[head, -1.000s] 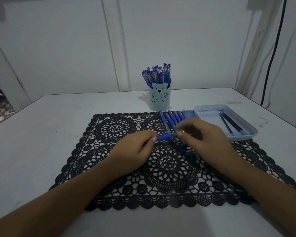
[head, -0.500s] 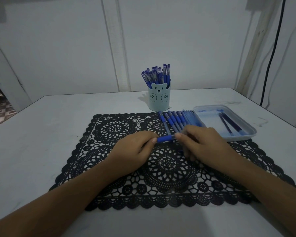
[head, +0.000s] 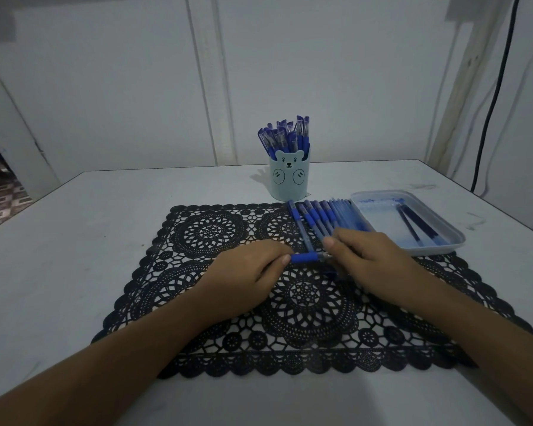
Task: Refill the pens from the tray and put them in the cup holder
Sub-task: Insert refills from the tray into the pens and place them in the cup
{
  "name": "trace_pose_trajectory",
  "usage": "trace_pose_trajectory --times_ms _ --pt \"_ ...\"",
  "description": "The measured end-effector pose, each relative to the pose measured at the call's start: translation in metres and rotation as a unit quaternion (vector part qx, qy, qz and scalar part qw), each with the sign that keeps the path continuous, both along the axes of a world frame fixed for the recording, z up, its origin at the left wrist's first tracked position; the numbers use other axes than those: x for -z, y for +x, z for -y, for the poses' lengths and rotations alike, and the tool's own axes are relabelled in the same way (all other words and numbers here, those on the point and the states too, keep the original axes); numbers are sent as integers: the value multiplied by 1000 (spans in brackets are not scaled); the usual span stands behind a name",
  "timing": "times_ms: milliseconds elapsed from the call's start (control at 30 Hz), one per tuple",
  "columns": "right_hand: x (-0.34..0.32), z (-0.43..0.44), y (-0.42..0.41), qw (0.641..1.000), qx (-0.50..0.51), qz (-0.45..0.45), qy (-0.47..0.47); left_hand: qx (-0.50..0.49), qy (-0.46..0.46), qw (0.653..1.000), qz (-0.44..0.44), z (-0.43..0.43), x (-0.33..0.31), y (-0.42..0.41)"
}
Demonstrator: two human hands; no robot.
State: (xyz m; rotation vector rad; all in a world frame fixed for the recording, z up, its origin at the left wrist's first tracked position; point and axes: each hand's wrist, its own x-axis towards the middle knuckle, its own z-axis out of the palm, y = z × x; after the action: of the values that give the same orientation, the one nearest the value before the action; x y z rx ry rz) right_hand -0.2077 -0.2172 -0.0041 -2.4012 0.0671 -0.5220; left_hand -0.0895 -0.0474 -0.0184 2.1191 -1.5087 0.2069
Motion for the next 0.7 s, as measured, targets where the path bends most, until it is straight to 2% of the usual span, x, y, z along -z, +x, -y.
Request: trace_pose_trajectory --times_ms 167,333,433,533,633,700 --pt "1 4 0 998 -16 -28 -48 -7 -20 1000 7 -1 1 2" --pt "1 1 -1 998 -30 -16 -57 -20 -49 997 64 -4 2 0" --pt "-1 1 -1 997 -2 0 -75 -20 -51 997 60 -3 1 0" --pt "-8 3 -4 983 39 -18 -176 -45 -33 998 34 -2 2 1" --pt "-9 11 -8 944 43 -86 -316 -77 -54 996 4 -2 3 3" --pt "-5 14 -6 936 11 -123 -330 -85 -61 994 -15 -2 4 4"
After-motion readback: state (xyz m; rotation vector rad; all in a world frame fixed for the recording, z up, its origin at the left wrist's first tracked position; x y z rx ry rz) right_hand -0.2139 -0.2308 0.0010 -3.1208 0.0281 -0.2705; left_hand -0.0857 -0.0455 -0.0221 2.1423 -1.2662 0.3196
